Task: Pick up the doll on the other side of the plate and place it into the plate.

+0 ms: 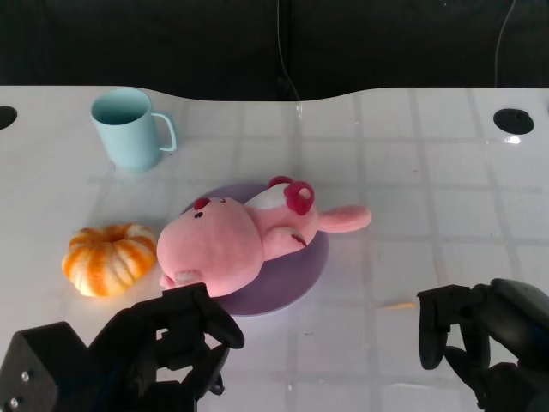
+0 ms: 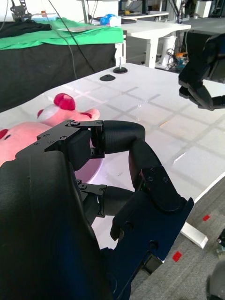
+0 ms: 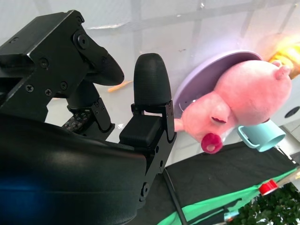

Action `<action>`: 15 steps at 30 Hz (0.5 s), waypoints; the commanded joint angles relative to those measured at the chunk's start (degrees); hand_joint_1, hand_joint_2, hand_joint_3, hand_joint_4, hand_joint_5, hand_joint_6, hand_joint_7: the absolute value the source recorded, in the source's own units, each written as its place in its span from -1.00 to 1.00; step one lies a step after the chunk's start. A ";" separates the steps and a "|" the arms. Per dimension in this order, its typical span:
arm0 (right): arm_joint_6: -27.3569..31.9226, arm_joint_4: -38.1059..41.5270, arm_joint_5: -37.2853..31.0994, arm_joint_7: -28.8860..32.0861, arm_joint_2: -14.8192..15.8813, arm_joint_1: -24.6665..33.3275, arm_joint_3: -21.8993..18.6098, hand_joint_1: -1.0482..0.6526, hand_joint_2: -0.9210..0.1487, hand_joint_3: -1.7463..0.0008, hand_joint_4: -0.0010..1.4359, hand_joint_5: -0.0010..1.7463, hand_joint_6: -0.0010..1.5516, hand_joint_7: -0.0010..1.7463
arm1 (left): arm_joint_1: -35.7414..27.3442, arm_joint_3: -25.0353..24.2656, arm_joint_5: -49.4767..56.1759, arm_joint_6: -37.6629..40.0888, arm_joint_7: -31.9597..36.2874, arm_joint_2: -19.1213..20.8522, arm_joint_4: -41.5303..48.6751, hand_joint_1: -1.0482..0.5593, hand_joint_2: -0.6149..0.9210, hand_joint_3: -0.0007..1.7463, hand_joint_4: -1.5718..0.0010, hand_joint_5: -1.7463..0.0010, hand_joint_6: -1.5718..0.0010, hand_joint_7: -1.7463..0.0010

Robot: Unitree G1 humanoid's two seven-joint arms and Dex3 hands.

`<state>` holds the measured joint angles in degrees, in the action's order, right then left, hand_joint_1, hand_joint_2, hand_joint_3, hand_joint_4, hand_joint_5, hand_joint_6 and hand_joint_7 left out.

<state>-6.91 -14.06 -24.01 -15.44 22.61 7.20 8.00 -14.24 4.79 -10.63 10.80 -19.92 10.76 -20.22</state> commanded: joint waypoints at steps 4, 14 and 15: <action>-1.24 1.61 0.18 -0.17 1.92 -0.41 -0.44 0.24 0.11 -0.53 0.22 1.00 0.03 0.72 | -0.27 0.09 0.80 -0.39 0.56 0.09 -0.74 -0.11 0.57 0.21 0.20 -1.00 0.09 -0.58; -1.40 2.03 0.82 -0.92 1.62 -1.11 0.20 0.29 0.12 -0.55 0.22 1.00 0.05 0.68 | -0.13 -0.48 0.24 0.04 0.32 0.21 -1.06 -0.10 0.55 0.24 0.18 -1.00 0.09 -0.58; -1.81 2.29 1.42 -1.21 1.63 -1.20 0.17 0.29 0.12 -0.55 0.22 1.00 0.06 0.67 | -0.12 -0.50 0.33 -0.10 0.30 0.26 -1.02 -0.09 0.55 0.24 0.18 -1.00 0.09 -0.59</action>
<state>-8.18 -12.00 -23.67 -16.11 23.60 6.64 8.13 -14.39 4.85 -9.87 10.81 -19.59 10.54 -20.83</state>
